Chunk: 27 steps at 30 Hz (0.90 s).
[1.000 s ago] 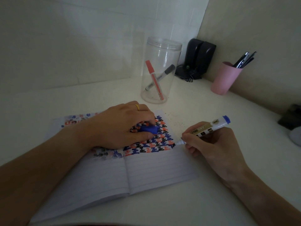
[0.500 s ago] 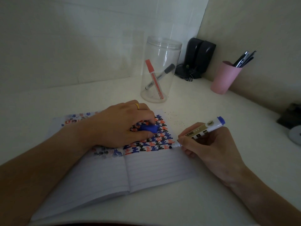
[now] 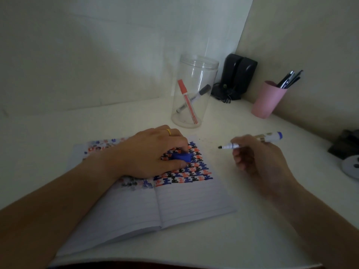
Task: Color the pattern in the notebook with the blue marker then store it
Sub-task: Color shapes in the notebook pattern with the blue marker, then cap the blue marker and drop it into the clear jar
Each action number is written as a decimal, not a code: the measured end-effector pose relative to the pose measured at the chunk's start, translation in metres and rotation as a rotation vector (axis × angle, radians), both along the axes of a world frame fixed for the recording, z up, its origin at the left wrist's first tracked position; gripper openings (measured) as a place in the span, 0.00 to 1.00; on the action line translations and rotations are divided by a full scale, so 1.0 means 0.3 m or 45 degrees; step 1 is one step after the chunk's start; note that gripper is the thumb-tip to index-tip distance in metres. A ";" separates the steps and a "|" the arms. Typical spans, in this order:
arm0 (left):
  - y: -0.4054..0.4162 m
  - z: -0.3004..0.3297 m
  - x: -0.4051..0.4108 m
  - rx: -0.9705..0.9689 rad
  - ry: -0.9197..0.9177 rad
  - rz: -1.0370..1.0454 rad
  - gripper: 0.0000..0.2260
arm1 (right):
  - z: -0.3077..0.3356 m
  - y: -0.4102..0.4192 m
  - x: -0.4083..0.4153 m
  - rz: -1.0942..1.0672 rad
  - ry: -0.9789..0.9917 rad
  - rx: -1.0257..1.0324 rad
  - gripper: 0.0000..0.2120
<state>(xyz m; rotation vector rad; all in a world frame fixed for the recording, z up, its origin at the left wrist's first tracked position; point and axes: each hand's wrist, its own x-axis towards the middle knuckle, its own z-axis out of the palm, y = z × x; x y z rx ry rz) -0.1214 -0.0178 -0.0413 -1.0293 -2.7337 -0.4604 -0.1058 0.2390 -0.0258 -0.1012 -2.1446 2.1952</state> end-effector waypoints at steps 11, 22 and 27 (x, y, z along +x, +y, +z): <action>0.010 0.013 0.006 -0.019 -0.042 0.052 0.13 | -0.051 -0.112 -0.175 0.047 0.106 -0.155 0.06; 0.008 0.008 -0.031 0.436 0.200 0.438 0.11 | -0.069 -0.083 -0.201 0.080 0.161 -0.261 0.07; -0.005 0.008 -0.031 0.598 0.116 0.485 0.16 | -0.052 -0.083 -0.195 0.150 0.154 -0.487 0.11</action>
